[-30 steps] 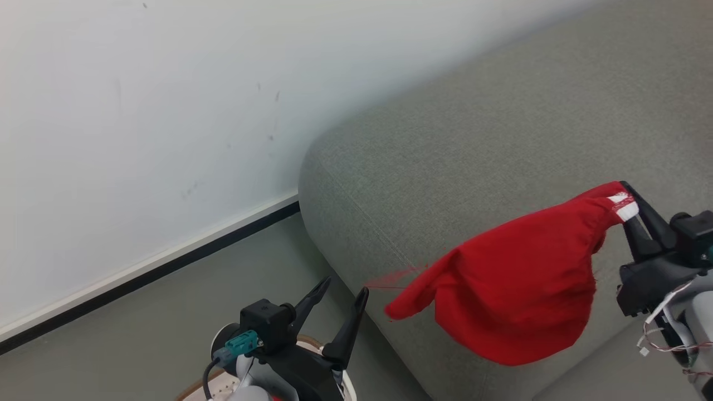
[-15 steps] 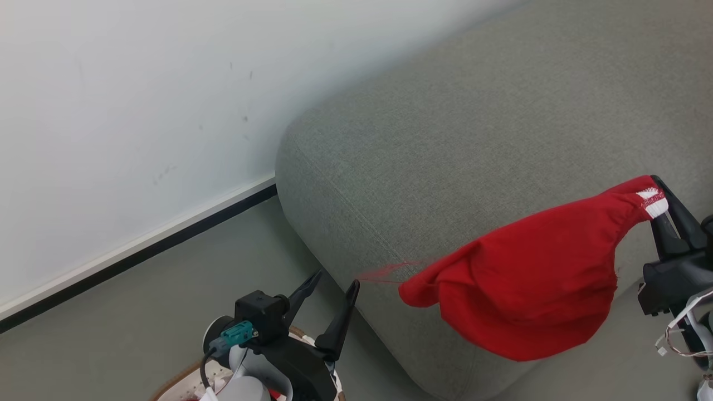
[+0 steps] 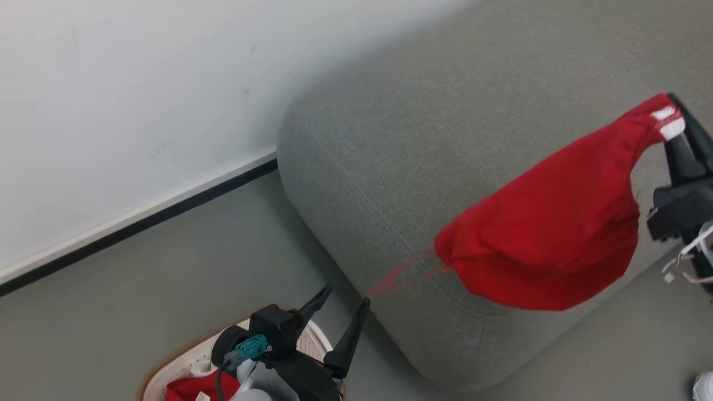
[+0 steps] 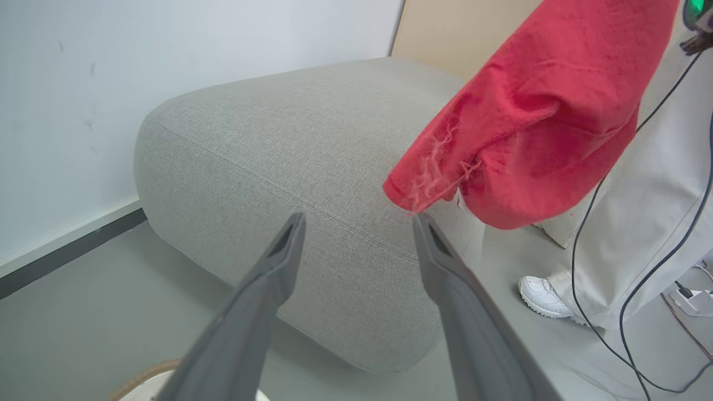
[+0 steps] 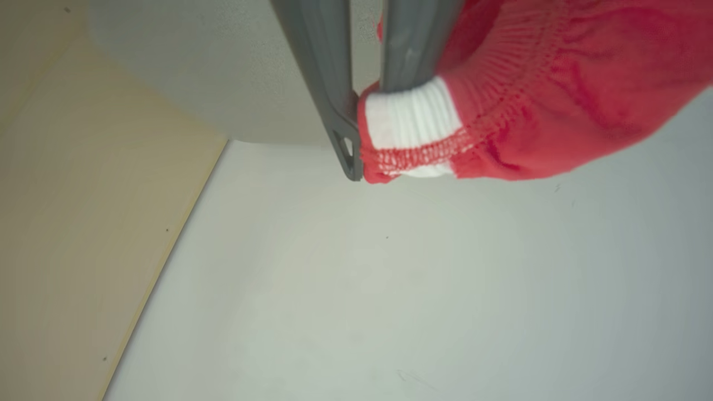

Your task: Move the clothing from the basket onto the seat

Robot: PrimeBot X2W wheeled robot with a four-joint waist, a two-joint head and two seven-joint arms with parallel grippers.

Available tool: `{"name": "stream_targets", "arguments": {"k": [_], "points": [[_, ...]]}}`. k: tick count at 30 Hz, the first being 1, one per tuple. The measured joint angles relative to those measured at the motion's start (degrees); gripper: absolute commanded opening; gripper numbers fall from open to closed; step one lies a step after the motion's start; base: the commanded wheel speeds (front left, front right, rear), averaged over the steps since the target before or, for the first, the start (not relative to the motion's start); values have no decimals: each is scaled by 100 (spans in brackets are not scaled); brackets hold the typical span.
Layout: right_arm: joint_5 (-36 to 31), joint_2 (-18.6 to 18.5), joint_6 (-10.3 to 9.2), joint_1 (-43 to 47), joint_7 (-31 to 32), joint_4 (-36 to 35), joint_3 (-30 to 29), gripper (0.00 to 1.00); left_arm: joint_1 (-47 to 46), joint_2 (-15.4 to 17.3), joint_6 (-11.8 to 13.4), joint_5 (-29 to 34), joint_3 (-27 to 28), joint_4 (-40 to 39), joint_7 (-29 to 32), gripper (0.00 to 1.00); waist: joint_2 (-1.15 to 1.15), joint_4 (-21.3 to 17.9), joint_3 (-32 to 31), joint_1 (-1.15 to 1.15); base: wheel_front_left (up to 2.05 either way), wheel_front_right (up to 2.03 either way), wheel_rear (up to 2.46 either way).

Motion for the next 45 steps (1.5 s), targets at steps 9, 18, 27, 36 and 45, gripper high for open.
{"name": "stream_targets", "arguments": {"k": [9,18,27,36,45], "points": [[0,-192,112,-1183,0,584,-185,0,-103,193,55,100,-21,-69,102,100,0,357,440,0,0,0,0],[0,-501,194,-2106,0,971,-361,0,-225,472,165,149,165,-165,125,100,0,822,974,1,0,0,0],[-2,-669,244,-2742,0,1357,-421,0,-431,649,255,200,312,-281,124,100,1,1178,1563,1,0,0,0],[-154,-739,278,-3317,0,2016,-368,0,-847,367,202,449,26,-535,130,100,1,1449,2018,1,0,0,0],[-163,-821,279,-3800,0,2557,-416,0,-1005,283,152,590,-231,-787,229,100,1,1732,2288,0,0,0,0]]}}
